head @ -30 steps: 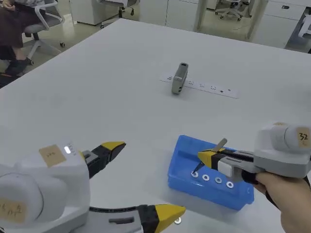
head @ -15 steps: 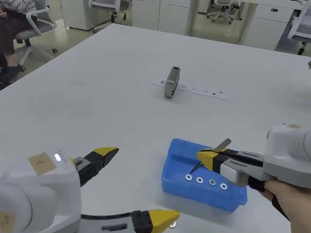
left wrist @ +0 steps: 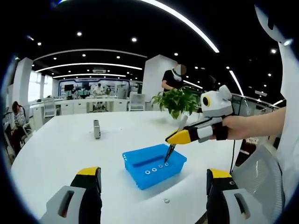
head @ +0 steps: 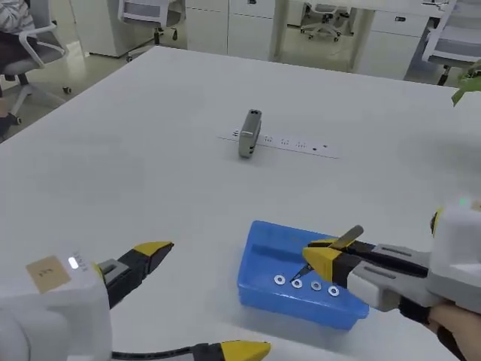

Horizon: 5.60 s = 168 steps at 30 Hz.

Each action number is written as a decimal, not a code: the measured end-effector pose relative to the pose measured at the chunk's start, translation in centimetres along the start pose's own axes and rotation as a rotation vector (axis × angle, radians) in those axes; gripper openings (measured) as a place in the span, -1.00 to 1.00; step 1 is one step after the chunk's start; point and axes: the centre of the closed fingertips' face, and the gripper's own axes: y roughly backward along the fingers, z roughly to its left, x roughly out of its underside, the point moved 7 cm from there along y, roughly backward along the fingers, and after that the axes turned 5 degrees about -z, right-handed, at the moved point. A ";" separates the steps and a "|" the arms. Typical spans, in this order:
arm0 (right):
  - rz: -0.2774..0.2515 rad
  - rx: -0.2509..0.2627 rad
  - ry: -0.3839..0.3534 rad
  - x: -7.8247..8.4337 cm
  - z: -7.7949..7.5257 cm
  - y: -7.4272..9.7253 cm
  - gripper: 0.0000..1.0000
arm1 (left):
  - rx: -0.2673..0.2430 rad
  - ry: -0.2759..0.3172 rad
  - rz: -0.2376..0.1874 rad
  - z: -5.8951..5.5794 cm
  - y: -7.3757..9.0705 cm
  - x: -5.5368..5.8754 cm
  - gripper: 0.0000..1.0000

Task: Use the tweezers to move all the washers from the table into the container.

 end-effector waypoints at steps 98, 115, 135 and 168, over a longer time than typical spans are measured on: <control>0.063 -0.083 0.035 -0.1 1.3 -4.0 -0.94 | 0.027 0.000 0.000 -0.1 0.1 0.1 0.88; 0.100 -0.015 -0.071 1.0 -2.3 -6.4 -0.94 | 0.031 0.005 0.000 -0.1 0.1 0.2 0.87; 0.182 -0.041 0.049 2.9 -4.0 -8.6 -0.94 | 0.032 -0.006 0.014 -0.1 0.1 0.3 0.86; 0.154 -0.060 0.157 1.4 -2.2 -6.2 -0.93 | 0.106 0.032 0.043 -0.8 0.1 0.2 0.42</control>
